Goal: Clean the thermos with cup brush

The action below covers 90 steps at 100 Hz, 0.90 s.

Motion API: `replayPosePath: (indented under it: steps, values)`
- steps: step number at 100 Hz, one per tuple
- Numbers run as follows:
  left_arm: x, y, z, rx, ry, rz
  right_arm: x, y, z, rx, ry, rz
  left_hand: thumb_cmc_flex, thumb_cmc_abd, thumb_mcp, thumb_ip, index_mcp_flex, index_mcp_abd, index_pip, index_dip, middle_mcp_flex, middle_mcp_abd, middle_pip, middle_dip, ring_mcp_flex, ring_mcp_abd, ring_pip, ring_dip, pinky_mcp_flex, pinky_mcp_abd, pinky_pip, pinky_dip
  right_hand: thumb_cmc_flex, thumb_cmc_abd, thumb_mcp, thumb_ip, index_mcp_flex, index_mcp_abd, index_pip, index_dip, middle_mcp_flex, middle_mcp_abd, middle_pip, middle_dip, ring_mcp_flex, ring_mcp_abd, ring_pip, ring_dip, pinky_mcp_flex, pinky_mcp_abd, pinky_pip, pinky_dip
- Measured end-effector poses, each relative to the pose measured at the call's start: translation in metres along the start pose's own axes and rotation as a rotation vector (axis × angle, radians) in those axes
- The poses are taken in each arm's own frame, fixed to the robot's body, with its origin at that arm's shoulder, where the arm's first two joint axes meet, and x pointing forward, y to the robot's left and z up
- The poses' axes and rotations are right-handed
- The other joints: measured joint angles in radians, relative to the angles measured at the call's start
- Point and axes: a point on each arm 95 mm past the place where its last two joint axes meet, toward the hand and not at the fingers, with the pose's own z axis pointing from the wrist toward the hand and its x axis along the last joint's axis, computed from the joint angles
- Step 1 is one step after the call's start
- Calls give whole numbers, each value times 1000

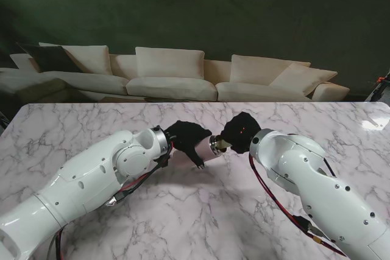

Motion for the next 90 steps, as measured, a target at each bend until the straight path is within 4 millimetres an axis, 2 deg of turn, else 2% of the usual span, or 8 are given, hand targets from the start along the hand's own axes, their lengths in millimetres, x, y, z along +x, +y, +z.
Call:
replayPosePath:
  steps: [17, 32, 65, 90]
  values:
    - [0, -3, 0, 9, 1, 4, -8, 0, -14, -19, -37, 5, 0, 0, 0, 0, 0, 0, 0, 0, 0, 0, 0, 0, 0, 0, 0, 0, 0, 0, 0, 0, 0, 0, -14, 0, 0, -1, 0, 0, 0, 0, 0, 0, 0, 0, 2, 0, 0, 0, 0, 0]
    - [1, -4, 0, 10, 2, 5, -8, 0, -16, -22, -39, -2, 0, 0, 0, 0, 0, 0, 0, 0, 0, 0, 0, 0, 0, 0, 0, 0, 0, 0, 0, 0, 0, 0, -14, 0, 0, -1, 0, 0, 0, 0, 0, 0, 0, 0, 3, 0, 0, 0, 0, 0]
    - [0, 0, 0, 1, 0, -1, 4, 1, 6, 11, 16, -17, 0, 0, 0, 0, 0, 4, 0, 0, 0, 0, 1, 0, 1, 0, 5, 0, 1, 0, 0, 0, 1, 12, -14, 0, 16, 18, 0, 0, 0, 1, 0, 0, 0, 0, 4, 0, 0, 0, 0, 0]
    - [-2, -1, 0, 3, -3, 2, -1, -1, 4, 9, -3, 5, 0, 0, 0, 0, 0, 4, 0, 0, 0, 0, 2, 0, 1, -1, 5, 0, 1, 0, 0, 0, 1, 12, -14, 0, 0, 6, 0, 0, 11, 1, 0, 0, 0, 0, 5, 0, -1, 0, 0, 0]
